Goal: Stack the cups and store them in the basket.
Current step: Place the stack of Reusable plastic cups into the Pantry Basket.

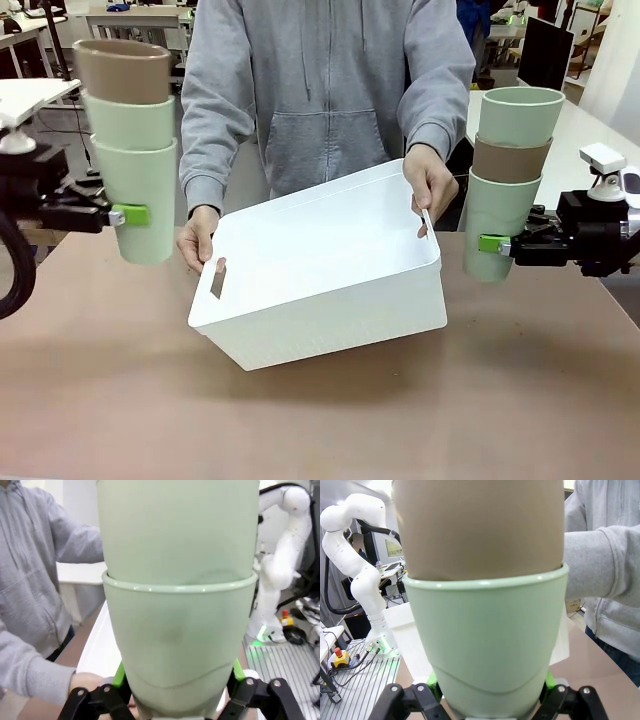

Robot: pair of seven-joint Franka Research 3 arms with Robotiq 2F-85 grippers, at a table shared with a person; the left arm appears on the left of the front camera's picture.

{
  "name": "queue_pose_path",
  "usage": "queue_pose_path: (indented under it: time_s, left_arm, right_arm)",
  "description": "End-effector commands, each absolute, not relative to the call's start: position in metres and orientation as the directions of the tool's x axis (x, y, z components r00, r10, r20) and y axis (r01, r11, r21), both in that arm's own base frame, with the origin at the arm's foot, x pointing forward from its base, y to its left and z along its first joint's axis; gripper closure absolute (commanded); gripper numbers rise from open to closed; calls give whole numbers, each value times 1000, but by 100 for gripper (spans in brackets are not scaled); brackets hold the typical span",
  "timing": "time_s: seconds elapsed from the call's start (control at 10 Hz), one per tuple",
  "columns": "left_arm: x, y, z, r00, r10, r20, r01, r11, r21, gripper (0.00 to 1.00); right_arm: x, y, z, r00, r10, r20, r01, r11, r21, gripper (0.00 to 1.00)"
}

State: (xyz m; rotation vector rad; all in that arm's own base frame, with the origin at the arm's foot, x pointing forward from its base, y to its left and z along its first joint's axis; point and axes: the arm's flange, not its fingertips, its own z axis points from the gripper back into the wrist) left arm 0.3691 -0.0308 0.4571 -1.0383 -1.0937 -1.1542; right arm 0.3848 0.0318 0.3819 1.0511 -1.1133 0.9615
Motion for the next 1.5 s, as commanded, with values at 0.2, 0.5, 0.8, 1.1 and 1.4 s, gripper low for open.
queue_pose_path:
  time_s: [0.2,0.5,0.8,1.1,1.4]
  left_arm:
    - [383,-108,500,96,-445,890,995,81,-67,14]
    - [385,-167,495,29,-621,783,999,2,-36,14]
    - [391,-198,473,9,-711,703,1000,-11,-23,14]
    - [402,-222,454,9,-760,650,1000,2,-12,14]
    - [412,-254,436,24,-801,598,999,34,5,14]
  right_arm:
    - [385,32,385,174,72,982,-960,236,153,15]
    - [385,32,385,174,72,982,-960,236,153,15]
    - [385,32,385,174,72,982,-960,236,153,15]
    - [385,32,385,174,72,982,-960,236,153,15]
    - [385,32,385,174,72,982,-960,236,153,15]
